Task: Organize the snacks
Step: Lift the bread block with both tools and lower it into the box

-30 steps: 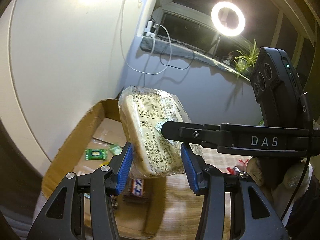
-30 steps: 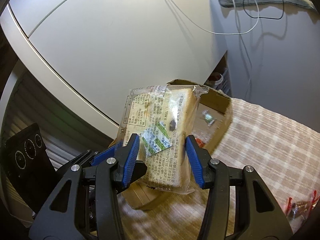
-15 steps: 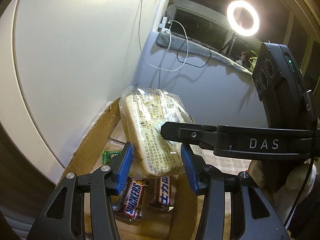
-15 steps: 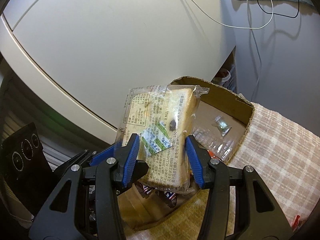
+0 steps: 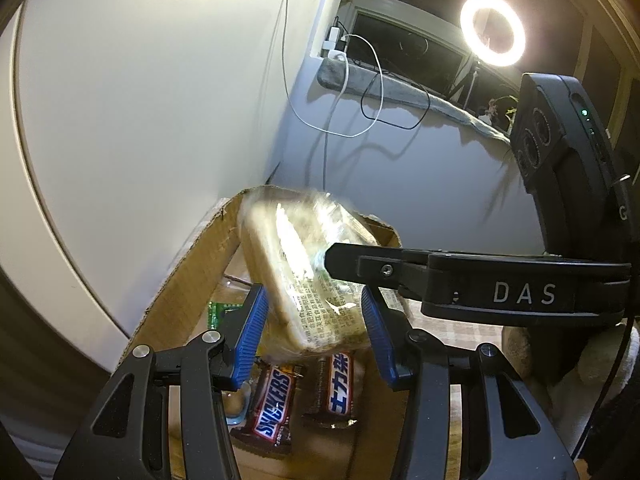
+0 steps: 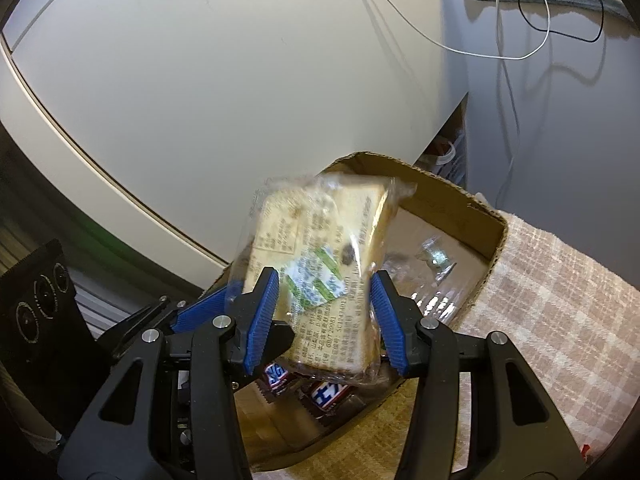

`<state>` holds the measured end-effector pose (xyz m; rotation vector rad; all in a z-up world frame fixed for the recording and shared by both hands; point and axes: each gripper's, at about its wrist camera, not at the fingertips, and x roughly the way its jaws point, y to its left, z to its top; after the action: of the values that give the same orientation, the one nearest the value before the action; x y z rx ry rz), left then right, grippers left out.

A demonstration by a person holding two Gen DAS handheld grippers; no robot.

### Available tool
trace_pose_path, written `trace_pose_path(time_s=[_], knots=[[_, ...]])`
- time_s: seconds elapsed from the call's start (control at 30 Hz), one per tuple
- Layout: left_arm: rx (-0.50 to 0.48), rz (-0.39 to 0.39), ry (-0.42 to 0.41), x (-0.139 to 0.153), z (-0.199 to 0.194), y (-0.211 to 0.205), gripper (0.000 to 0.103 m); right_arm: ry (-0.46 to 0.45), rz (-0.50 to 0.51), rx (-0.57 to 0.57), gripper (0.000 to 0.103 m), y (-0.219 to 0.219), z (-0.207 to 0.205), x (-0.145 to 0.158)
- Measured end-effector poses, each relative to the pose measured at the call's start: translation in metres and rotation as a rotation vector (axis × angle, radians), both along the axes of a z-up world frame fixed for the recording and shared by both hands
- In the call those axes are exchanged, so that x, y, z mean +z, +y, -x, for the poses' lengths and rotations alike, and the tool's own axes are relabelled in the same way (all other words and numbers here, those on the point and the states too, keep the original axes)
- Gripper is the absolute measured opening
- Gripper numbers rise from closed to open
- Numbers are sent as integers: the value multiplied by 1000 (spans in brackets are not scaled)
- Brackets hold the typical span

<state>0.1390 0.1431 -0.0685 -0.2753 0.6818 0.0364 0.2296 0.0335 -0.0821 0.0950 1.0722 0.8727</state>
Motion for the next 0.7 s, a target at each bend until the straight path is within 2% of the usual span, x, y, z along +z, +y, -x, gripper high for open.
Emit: trace_pose_path(time_s=[0.2, 0.27, 0.7], knots=[[6, 1, -6, 2, 3, 2, 47, -19, 11, -19, 56, -5, 2, 6], [7, 0, -10, 2, 5, 2, 47, -25, 12, -23, 61, -8, 3, 8], [-4, -15, -32, 16, 22, -9, 47, -61, 9, -45, 61, -22, 10, 25]])
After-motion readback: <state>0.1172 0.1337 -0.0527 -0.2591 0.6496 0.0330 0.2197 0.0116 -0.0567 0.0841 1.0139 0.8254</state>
